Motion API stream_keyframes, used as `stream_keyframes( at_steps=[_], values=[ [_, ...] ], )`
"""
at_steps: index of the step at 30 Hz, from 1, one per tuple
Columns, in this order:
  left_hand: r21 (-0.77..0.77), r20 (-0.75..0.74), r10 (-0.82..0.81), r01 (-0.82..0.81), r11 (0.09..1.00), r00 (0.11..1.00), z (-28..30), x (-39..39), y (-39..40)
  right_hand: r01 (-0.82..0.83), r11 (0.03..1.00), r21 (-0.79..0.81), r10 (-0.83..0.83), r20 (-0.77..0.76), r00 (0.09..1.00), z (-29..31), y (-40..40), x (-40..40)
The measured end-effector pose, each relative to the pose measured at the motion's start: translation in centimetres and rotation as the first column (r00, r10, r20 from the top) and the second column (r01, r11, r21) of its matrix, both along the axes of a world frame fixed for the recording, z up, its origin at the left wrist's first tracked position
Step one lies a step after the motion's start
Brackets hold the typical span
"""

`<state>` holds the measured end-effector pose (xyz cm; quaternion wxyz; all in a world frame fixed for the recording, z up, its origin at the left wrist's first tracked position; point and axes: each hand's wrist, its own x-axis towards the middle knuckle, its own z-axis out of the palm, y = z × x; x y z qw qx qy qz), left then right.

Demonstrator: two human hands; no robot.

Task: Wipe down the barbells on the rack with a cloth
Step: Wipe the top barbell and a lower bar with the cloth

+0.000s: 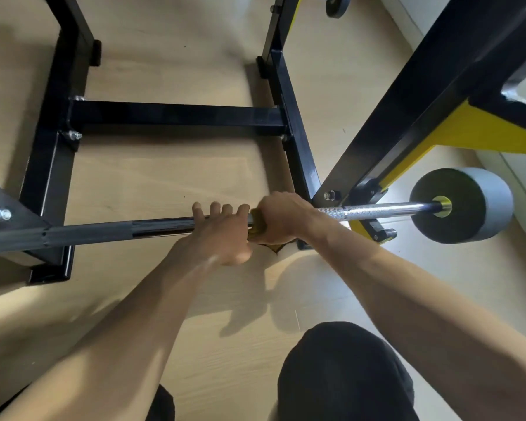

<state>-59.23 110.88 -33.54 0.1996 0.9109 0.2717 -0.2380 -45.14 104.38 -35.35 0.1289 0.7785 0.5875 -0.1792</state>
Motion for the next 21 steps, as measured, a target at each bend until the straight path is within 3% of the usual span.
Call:
stream_keyframes(
  at_steps=[7,14,18,21],
  values=[
    [0.046,-0.007,0.137,-0.136,0.990,0.991,0.5,-4.0,4.3,0.011,1.000,-0.016,-0.013,-0.132,0.991,0.1,2.6,-2.6],
    [0.156,-0.249,0.324,-0.293,0.943,0.913,0.9,-10.8,8.7,-0.027,0.999,-0.040,0.022,-0.121,0.992,0.0,5.1,-5.9],
    [0.102,-0.225,0.298,-0.281,0.954,0.928,0.7,-13.2,10.5,-0.019,0.999,-0.046,0.012,-0.151,0.988,0.2,6.8,-8.4],
    [0.098,-0.174,0.256,-0.242,0.965,0.951,0.4,-13.8,10.9,0.053,0.998,0.041,-0.050,-0.079,0.996,-0.3,7.8,-11.4]
  ],
)
